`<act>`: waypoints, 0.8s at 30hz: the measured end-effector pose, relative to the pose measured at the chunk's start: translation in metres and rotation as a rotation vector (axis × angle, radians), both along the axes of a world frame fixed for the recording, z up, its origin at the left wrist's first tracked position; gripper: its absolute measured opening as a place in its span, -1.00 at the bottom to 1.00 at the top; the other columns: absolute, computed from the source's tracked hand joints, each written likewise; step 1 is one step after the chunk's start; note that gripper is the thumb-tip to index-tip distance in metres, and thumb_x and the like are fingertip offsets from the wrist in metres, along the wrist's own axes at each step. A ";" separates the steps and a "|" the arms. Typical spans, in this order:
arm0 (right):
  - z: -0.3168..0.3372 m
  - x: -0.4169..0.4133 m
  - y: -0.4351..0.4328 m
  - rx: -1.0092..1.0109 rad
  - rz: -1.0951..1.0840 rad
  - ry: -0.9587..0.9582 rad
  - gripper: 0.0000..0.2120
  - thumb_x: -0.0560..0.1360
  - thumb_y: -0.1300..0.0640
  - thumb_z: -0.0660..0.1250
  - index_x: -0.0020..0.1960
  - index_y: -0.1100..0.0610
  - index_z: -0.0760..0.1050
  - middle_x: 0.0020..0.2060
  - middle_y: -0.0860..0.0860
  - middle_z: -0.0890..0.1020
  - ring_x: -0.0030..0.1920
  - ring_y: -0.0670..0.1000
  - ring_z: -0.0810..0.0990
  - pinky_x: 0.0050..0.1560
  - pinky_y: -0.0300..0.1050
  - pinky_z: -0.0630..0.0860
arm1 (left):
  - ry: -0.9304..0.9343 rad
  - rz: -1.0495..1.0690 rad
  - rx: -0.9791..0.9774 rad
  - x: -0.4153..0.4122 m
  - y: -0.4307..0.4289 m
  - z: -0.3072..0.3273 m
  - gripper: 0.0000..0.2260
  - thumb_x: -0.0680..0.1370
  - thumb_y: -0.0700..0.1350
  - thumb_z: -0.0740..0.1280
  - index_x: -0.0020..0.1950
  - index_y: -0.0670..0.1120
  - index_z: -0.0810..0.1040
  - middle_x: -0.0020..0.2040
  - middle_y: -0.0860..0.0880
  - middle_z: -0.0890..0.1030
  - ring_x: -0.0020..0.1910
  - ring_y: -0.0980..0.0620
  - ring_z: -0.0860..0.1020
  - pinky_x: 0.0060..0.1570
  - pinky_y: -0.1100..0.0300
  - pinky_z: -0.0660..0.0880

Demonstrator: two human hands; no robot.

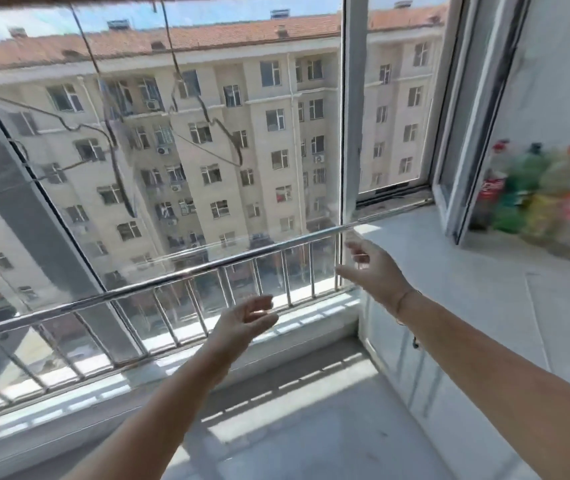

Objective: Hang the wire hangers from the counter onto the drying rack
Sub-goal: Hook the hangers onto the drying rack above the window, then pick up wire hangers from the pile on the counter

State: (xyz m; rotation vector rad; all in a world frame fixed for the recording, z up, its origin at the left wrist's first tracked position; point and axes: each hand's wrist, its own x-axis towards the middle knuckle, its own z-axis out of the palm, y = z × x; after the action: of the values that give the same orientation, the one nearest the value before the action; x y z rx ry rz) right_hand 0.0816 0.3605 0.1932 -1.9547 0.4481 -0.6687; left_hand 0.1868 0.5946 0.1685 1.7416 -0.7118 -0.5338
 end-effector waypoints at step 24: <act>-0.156 -0.384 -0.218 0.399 -0.919 0.226 -0.62 0.41 0.20 0.40 0.20 0.19 0.45 0.18 0.12 0.51 0.22 0.05 0.47 0.09 -0.17 0.35 | 0.220 -0.652 0.147 -0.227 -0.348 -0.090 -0.69 0.47 -0.14 0.42 0.21 -0.01 0.54 0.14 0.02 0.62 0.13 0.17 0.56 0.00 0.42 0.47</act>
State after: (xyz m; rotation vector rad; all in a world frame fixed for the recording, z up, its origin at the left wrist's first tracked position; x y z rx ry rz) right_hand -0.3021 0.1429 0.0372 -1.3817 1.5405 -0.8284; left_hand -0.0398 0.2470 0.0781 1.5280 -1.1042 -1.2271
